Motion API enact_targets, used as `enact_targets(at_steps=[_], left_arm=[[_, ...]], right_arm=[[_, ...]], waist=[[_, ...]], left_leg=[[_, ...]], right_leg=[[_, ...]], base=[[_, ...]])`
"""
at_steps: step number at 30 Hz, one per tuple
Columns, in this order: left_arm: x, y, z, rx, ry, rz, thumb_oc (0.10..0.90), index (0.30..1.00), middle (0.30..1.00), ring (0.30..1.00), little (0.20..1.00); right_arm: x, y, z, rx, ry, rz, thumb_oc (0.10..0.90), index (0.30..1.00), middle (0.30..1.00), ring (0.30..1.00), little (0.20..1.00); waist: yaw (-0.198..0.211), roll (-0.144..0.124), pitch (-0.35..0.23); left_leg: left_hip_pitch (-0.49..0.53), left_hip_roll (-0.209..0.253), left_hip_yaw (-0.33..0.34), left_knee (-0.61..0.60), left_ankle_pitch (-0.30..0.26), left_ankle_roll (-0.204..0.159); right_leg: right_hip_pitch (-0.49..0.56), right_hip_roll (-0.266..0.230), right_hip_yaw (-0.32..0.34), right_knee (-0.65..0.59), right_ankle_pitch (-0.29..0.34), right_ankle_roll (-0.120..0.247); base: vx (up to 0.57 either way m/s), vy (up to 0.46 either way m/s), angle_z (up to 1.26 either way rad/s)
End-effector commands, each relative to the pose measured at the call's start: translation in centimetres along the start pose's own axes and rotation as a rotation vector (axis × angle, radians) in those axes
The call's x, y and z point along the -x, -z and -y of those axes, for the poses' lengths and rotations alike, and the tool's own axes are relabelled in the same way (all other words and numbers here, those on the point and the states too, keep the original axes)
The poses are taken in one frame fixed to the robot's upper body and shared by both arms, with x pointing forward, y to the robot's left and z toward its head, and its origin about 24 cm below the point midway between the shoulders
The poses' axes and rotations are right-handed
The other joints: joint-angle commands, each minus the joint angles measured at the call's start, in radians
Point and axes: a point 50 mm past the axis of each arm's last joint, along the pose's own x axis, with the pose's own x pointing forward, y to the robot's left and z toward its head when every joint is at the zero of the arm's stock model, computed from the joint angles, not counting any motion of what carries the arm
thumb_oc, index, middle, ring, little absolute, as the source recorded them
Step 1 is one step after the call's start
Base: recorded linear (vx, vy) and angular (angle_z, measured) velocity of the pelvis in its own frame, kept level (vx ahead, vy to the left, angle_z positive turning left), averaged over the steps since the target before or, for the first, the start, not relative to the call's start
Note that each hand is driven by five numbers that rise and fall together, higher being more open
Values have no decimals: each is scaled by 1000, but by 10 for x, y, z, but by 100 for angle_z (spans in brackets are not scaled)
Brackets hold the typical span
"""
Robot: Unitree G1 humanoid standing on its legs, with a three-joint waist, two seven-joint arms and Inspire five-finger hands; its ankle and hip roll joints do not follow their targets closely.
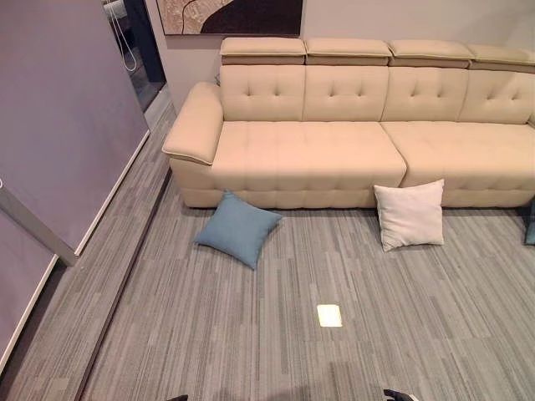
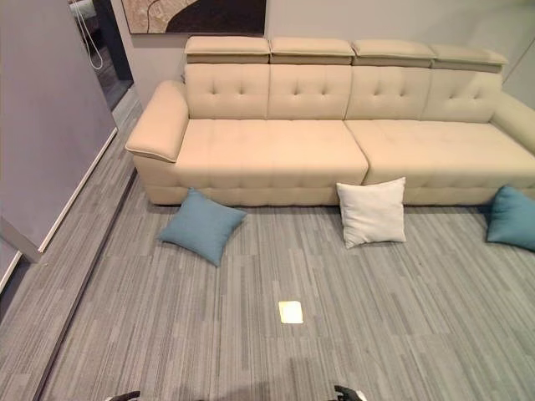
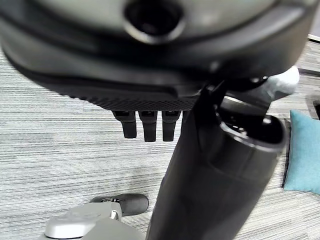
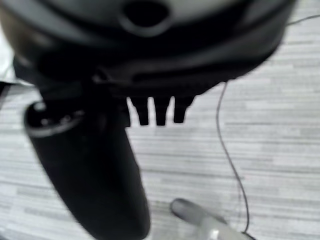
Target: Pick up all the scattered cushions and arrange them neatly on the sofa.
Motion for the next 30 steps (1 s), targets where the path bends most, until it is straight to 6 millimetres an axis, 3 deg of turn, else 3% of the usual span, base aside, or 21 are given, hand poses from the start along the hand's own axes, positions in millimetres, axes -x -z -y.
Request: enact_targets(at_steps=[1,12,20,22,24,26,30], left_arm=[[-3,-19,-5,-30,-21,47,800,900,900,900,900],[-4,-19,-9,-34,-31,39,800,900,900,900,900],[-5,-34,-6,-38,-20,84,800,900,900,900,900],[-6,-44,-4,-47,-17,114,800,900,900,900,900],[-6,-47,-2,-44,-13,125,800,900,900,900,900],[-5,-43,-5,-40,-18,111,800,900,900,900,900],[-5,-33,-11,-32,-33,76,800,900,900,900,900]], right_arm=[[-3,-20,11,18,55,61,800,900,900,900,900],[-3,-27,6,47,43,91,800,900,900,900,900],[-4,-34,10,73,58,118,800,900,900,900,900],[-4,-38,16,67,81,131,800,900,900,900,900],[-4,-37,18,66,85,122,800,900,900,900,900],[-4,-37,15,83,73,117,800,900,900,900,900],[-4,-34,7,104,52,109,800,900,900,900,900]], waist=[[24,-19,5],[44,-28,25],[63,-47,66],[59,-58,79],[50,-56,78],[59,-59,77],[71,-71,70]], left_leg=[[19,-20,60,2,-96,-9],[4,-4,7,5,-87,-20],[-98,-24,-38,129,-100,-40],[-153,-29,18,183,-105,-42],[-160,-5,131,191,-116,-28],[-159,-3,157,193,-122,-22],[-145,-21,134,171,-130,-3]], right_leg=[[-18,-34,-92,12,-23,75],[-18,-16,-111,33,-60,52],[-27,-18,-169,45,-76,31],[-30,-39,-223,39,-70,37],[-33,-48,-256,40,-69,39],[-33,-52,-259,47,-68,42],[-36,-65,-264,98,-81,50]], base=[[0,0,0],[19,-44,17],[-28,-43,35],[-72,35,68],[-36,79,52],[59,125,113],[83,137,14]])
